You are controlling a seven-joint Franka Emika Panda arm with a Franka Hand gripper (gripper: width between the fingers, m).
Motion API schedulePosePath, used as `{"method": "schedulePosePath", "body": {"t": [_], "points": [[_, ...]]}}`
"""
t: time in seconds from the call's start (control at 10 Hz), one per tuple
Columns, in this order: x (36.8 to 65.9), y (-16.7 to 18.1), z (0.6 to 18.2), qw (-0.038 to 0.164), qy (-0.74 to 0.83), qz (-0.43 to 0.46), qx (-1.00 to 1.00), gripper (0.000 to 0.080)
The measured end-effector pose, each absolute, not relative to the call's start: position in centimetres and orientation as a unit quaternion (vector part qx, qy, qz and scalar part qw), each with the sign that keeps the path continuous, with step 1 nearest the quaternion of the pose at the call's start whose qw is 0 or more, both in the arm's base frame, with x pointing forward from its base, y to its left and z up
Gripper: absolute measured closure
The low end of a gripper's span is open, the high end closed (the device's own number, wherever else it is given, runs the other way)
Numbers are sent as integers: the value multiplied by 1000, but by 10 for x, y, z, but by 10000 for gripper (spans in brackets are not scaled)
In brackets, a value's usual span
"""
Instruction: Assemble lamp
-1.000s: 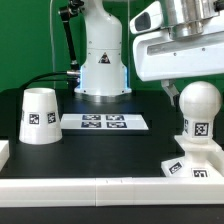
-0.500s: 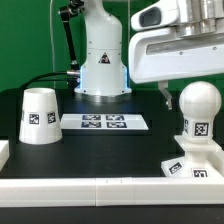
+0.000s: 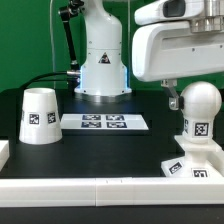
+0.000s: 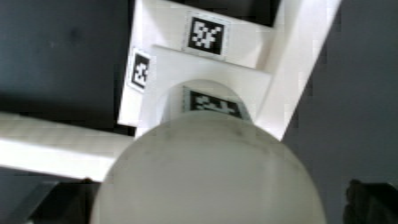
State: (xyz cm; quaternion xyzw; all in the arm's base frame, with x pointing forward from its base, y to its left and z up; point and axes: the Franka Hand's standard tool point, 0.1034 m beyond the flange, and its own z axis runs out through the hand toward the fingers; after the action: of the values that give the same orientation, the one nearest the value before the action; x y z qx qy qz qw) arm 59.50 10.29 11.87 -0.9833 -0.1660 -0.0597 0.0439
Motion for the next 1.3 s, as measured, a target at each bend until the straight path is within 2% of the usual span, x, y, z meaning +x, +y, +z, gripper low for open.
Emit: {"method": "schedulePosePath", "body": {"t": [0.2,0.4,0.7,1.1,1.3], "points": [[595,101,118,39,-232,-62,-970,101],[599,101,119,7,-369,-72,-927,101],[600,102,116,-16,-498,-63,-865,101],[599,101,108,-35,-621,-43,-782,101],[600,100,108,-36,-623,-43,-780,101]]}}
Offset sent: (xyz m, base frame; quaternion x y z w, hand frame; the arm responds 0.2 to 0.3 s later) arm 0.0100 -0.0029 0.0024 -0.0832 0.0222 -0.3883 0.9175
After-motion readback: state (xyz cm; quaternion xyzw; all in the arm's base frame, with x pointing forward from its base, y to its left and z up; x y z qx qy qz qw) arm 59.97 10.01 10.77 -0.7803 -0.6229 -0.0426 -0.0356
